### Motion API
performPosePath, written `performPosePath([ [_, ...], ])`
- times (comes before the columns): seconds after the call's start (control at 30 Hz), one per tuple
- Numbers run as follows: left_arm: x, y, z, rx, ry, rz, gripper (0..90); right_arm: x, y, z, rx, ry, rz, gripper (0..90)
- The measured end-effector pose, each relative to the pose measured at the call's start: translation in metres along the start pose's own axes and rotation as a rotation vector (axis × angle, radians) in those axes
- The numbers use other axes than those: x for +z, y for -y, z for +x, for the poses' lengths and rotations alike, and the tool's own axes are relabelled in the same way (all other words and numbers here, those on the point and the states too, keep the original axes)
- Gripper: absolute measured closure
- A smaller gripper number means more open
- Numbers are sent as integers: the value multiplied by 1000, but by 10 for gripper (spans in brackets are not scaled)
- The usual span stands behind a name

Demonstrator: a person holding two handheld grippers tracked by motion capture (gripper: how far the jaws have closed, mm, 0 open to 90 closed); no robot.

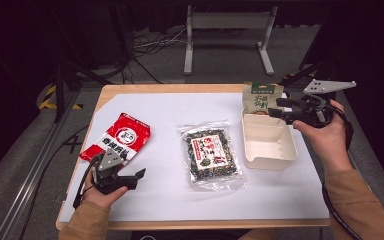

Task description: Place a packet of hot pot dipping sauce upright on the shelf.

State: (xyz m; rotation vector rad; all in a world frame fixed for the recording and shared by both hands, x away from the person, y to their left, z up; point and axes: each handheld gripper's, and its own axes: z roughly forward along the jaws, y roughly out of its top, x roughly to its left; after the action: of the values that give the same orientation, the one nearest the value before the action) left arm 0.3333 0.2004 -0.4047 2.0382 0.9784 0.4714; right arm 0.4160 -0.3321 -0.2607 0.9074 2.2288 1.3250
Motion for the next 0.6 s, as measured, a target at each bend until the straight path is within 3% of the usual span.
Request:
performPosePath([
  [0.43,-3,-2,1,-4,-25,8,173,4,23,21,14,-70,-36,455],
  [0.6,-5,-7,5,3,-41,39,156,9,34,24,27,-87,-39,450],
])
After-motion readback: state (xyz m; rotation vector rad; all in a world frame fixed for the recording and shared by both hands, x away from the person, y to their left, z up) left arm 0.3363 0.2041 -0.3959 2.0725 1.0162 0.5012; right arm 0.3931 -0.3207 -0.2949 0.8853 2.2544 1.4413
